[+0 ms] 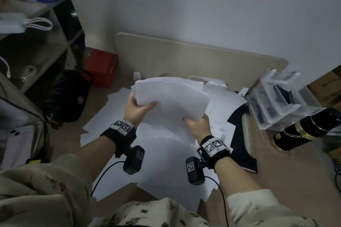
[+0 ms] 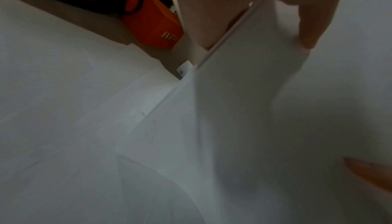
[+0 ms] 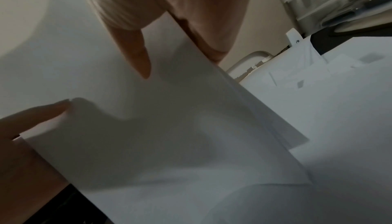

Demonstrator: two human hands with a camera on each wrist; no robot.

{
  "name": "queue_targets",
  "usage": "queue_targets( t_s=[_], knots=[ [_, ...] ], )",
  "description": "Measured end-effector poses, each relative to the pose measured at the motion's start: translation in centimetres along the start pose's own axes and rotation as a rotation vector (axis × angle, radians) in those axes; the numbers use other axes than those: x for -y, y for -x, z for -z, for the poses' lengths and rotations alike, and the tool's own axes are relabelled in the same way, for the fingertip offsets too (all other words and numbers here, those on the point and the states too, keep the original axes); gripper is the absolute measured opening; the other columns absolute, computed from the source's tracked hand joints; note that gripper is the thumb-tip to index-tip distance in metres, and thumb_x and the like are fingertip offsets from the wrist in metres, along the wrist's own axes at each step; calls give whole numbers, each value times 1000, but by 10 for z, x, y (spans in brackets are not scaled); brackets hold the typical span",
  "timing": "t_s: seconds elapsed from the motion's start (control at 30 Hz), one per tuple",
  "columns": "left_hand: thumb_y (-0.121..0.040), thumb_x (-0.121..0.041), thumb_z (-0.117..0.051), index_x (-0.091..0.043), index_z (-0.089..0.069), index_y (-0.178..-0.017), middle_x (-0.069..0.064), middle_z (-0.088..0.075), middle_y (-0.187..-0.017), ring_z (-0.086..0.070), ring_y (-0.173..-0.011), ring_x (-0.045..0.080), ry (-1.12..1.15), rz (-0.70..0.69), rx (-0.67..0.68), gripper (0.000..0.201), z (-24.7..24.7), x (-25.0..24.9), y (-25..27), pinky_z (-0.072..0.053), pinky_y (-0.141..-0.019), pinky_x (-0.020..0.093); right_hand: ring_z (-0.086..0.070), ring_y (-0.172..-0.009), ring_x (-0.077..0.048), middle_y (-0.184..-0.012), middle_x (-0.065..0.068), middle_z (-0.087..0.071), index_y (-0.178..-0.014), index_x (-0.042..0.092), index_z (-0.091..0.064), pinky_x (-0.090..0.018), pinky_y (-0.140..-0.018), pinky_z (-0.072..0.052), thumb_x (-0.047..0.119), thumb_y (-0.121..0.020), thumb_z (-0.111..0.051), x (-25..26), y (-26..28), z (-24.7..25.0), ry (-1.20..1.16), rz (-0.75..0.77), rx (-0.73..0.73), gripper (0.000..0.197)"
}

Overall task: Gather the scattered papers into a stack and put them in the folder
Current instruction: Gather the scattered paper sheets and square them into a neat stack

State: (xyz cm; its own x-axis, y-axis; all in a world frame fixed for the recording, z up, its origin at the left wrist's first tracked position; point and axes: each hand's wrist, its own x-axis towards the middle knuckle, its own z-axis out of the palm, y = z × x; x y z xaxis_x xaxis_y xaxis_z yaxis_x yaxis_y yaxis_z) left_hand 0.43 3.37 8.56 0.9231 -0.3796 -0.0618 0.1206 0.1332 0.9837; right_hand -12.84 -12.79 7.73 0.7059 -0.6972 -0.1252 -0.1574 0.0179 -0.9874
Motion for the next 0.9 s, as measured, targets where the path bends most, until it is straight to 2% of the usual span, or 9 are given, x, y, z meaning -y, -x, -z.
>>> queue_targets(
  t_s=[0.07,0.2,0.33,0.47,0.53,0.6,0.7,0.77,0.9],
  knots=[
    [-72,-2,-80,-9,-51,-124,13,-65,-115,-66,-103,22,-1,-25,8,60,-4,-4,0,-57,-82,36,-67,-66,-8,-74,1,-70,-80,14,-67,-21,-64,-54,-9,-77,-68,7,-1,-2,-52,29,9,23],
    [-72,-17,-81,-12,-53,-119,11,-66,-112,-67,-100,22,26,-51,-22,54,-9,-7,0,-57,-80,37,-69,-75,-13,-78,3,-73,-83,15,-70,-24,-69,-54,-5,-76,-71,8,-2,-4,-83,33,-5,21],
    [-80,-28,-74,-10,-52,-112,-2,-63,-90,-63,-72,4,67,-101,-141,43,-13,-19,1,-52,-66,25,-69,-72,-11,-76,5,-73,-82,15,-68,-25,-68,-54,-2,-75,-75,14,0,-1,-196,33,-38,19],
    [-69,-50,-67,-31,-52,-98,-3,-57,-91,-49,-73,18,39,-169,-228,38,-22,-33,-2,-47,-67,31,-68,-75,-18,-79,-1,-72,-81,14,-67,-32,-70,-55,14,-65,-76,24,1,-3,-282,97,-110,18],
    [-72,-49,-67,-34,-52,-90,-3,-56,-85,-48,-67,13,9,-177,-226,28,-27,-36,-2,-46,-64,28,-68,-78,-19,-81,-2,-72,-83,15,-66,-34,-74,-56,14,-66,-76,29,1,-5,-294,139,-109,20],
    [-83,-38,-68,-29,-55,-81,-6,-55,-75,-47,-56,2,-2,-172,-236,17,-32,-38,-2,-44,-59,18,-68,-83,-20,-86,-4,-71,-89,16,-65,-35,-79,-56,12,-67,-76,32,1,-6,-297,187,-93,24],
    [-86,-33,-67,-22,-54,-63,-10,-52,-56,-46,-49,1,49,-94,-282,29,-34,-40,-3,-42,-53,18,-68,-81,-18,-83,0,-71,-86,16,-66,-37,-81,-55,14,-68,-77,32,0,-6,-301,186,-94,22],
    [-85,-35,-68,-21,-51,-56,-13,-49,-47,-45,-46,3,85,-37,-308,37,-35,-41,-5,-40,-51,19,-67,-75,-13,-76,6,-72,-79,17,-67,-35,-79,-54,20,-66,-77,33,0,-6,-287,161,-98,16],
    [-84,-32,-68,-17,-48,-55,-5,-46,-51,-43,-48,9,95,-32,-326,38,-37,-41,-6,-39,-54,23,-55,-56,-1,-56,15,-60,-66,17,-60,-19,-61,-46,31,-73,-68,42,-1,-7,-319,187,-188,17]
  ],
)
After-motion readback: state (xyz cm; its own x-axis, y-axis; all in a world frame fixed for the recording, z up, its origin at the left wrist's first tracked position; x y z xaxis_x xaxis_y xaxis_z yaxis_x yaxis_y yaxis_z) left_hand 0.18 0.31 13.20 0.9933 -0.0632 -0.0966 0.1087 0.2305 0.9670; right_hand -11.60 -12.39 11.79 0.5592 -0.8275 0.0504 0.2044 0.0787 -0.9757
